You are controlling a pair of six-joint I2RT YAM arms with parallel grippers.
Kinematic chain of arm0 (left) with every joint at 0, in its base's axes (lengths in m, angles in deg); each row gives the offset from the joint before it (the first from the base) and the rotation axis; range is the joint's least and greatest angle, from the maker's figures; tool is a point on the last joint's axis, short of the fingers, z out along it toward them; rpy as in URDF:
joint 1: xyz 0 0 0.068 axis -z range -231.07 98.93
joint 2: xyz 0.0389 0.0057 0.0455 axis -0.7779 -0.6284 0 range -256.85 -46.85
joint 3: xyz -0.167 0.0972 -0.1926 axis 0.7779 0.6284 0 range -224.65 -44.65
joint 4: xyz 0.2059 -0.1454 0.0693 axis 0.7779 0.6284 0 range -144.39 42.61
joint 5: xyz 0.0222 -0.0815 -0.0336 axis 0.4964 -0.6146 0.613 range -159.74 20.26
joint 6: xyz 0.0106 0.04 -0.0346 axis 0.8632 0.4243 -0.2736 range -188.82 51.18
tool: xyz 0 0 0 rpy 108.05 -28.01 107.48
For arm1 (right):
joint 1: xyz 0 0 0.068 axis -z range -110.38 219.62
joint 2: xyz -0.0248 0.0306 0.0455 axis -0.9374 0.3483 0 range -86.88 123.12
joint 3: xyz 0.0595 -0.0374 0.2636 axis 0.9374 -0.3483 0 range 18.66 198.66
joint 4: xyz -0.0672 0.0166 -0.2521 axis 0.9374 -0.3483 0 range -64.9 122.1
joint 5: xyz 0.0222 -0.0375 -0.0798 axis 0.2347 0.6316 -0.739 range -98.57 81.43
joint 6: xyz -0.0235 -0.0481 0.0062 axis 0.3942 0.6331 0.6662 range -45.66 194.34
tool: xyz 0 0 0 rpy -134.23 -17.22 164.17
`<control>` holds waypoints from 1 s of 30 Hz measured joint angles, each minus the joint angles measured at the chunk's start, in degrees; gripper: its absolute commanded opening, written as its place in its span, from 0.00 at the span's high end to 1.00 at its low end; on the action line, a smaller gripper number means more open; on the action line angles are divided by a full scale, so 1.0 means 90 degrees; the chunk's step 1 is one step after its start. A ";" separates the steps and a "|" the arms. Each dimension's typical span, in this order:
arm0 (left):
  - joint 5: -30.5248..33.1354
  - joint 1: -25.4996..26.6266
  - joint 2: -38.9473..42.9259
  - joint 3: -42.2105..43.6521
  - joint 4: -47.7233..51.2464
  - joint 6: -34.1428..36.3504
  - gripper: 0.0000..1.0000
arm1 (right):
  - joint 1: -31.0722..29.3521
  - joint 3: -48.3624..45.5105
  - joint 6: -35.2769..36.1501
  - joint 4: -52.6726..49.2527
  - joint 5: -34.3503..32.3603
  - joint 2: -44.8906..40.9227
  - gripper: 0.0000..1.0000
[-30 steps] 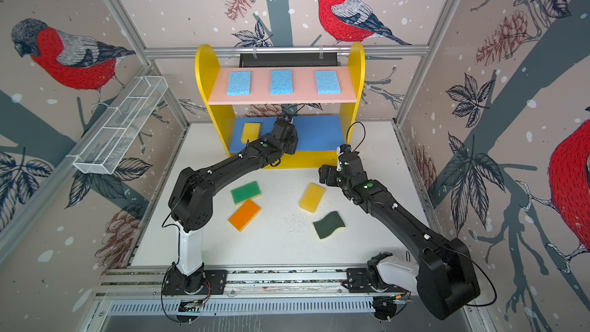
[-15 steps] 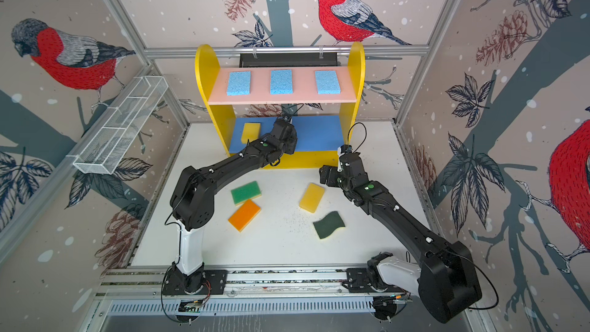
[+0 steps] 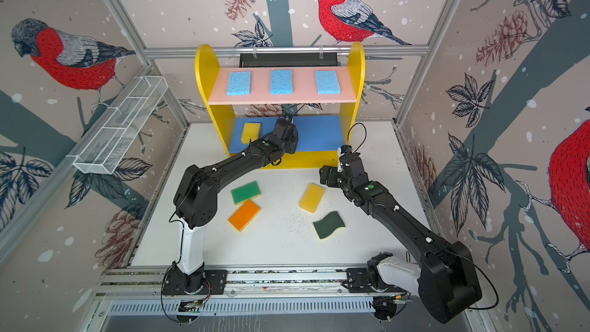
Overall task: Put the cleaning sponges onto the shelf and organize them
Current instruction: 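Lower the held scrub sponge onto the blue shelf beside the yellow sponge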
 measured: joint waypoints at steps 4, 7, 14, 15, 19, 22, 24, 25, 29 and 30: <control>0.0002 -0.0012 -0.0083 -0.0112 0.0005 0.0000 0.33 | 0.0000 0.0012 0.0019 -0.0012 -0.0017 0.0000 0.11; 0.0005 -0.0036 -0.0129 -0.0175 0.0005 0.0000 0.32 | 0.0000 0.0012 0.0019 -0.0017 -0.0032 -0.0002 0.11; 0.0034 -0.0046 -0.0168 -0.0204 0.0005 0.0002 0.31 | 0.0000 0.0012 0.0019 -0.0019 -0.0034 -0.0024 0.11; 0.0034 -0.0051 -0.0177 -0.0214 0.0005 0.0002 0.31 | 0.0000 0.0012 0.0019 -0.0019 -0.0034 -0.0024 0.11; 0.0034 -0.0070 -0.0209 -0.0240 -0.0005 0.0032 0.31 | 0.0002 0.0012 0.0019 -0.0019 -0.0034 -0.0024 0.11; 0.0056 -0.0078 -0.0231 -0.0260 -0.0022 0.0029 0.31 | 0.0002 0.0012 0.0019 -0.0019 -0.0034 -0.0024 0.11; 0.0056 -0.0085 -0.0243 -0.0265 -0.0049 0.0029 0.30 | 0.0002 0.0012 0.0019 -0.0019 -0.0034 -0.0024 0.11; 0.0056 -0.0090 -0.0245 -0.0267 -0.0051 0.0029 0.30 | 0.0002 0.0015 0.0019 -0.0019 -0.0034 -0.0024 0.11; 0.0051 -0.0104 -0.0255 -0.0279 -0.0051 0.0027 0.30 | 0.0002 0.0044 0.0019 -0.0017 -0.0034 -0.0024 0.11; 0.0049 -0.0109 -0.0257 -0.0289 -0.0051 0.0027 0.30 | 0.0002 0.0049 0.0019 -0.0019 -0.0034 -0.0024 0.11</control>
